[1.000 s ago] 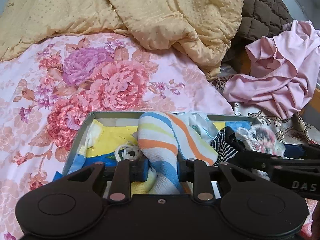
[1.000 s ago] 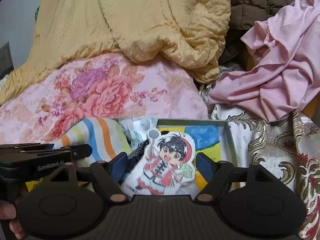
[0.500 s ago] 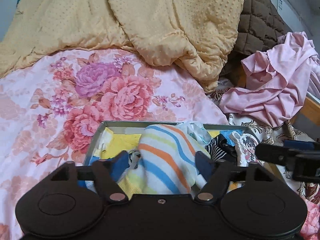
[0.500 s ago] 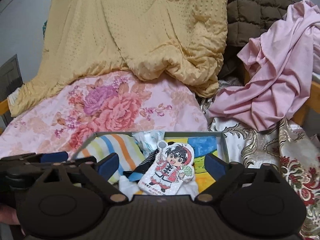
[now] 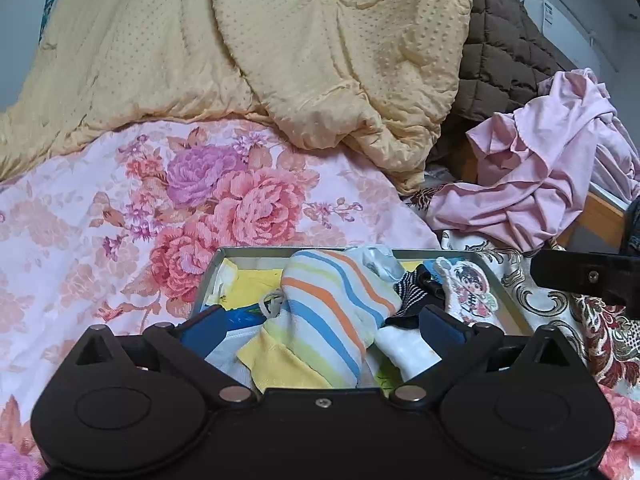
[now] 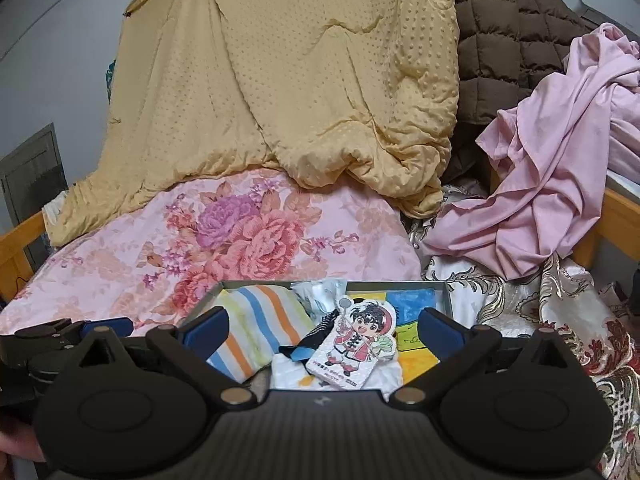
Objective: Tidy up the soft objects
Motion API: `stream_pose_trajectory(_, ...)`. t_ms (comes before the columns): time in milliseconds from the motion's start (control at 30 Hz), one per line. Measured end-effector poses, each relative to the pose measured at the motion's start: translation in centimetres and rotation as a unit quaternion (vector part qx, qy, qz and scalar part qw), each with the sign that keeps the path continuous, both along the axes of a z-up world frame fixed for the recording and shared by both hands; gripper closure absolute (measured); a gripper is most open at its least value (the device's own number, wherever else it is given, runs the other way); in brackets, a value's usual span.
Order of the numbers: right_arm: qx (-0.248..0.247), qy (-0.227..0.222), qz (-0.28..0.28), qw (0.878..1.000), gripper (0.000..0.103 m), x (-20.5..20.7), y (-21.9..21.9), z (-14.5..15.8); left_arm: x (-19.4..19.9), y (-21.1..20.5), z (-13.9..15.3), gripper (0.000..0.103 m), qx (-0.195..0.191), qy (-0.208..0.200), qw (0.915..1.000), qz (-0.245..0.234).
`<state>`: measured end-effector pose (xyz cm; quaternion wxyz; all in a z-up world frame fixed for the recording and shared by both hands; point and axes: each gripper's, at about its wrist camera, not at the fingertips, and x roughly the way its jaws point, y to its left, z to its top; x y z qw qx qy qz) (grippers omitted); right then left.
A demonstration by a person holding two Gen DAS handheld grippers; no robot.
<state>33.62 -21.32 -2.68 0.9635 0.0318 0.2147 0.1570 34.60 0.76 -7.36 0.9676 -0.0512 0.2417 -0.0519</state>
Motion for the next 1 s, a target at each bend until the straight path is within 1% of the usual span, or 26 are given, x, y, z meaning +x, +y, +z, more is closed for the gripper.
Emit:
stream_pose_trajectory(233, 0.023, -0.008, 0.003, 1.0, 0.001, -3.4, -0.9, 0.7, -2.7, -0.2, 1.4, 0.001, 0.011, -0.021, 0.9997, -0.005)
stream_pose_trajectory(367, 0.035, -0.014, 0.002, 0.999, 0.001, -5.7, -1.6, 1.0, -5.3, -0.4, 1.9, 0.001, 0.016, -0.035, 0.9992, -0.01)
stream_pose_trajectory(467, 0.044, -0.015, -0.002, 0.999, 0.001, -7.4, -2.2, 1.2, -7.0, -0.7, 2.2, 0.001, 0.016, -0.039, 0.9991, -0.012)
stream_pose_trajectory(600, 0.043, -0.019, -0.008, 0.999, 0.001, -9.8, -2.7, 1.3, -9.1, -1.0, 2.5, 0.001, 0.002, -0.023, 0.9997, -0.011)
stream_pose_trajectory(667, 0.043, -0.018, -0.008, 0.999, 0.001, -10.8, -2.9, 1.3, -10.2, -1.3, 2.6, 0.001, 0.002, -0.018, 0.9997, -0.015)
stream_pose_trajectory(800, 0.053, -0.014, -0.008, 0.998, 0.001, -13.0, -3.3, 1.3, -12.6, -1.6, 2.9, 0.001, -0.003, -0.019, 0.9997, -0.018)
stream_pose_trajectory(900, 0.062, -0.013, -0.009, 0.998, 0.001, -14.5, -3.4, 1.6, -14.0, -1.4, 3.1, 0.001, -0.012, -0.011, 0.9998, -0.014)
stream_pose_trajectory(1000, 0.068, -0.016, -0.007, 0.998, 0.001, -16.0, -3.5, 2.0, -15.2, -1.3, 3.4, 0.001, -0.013, -0.011, 0.9998, -0.012)
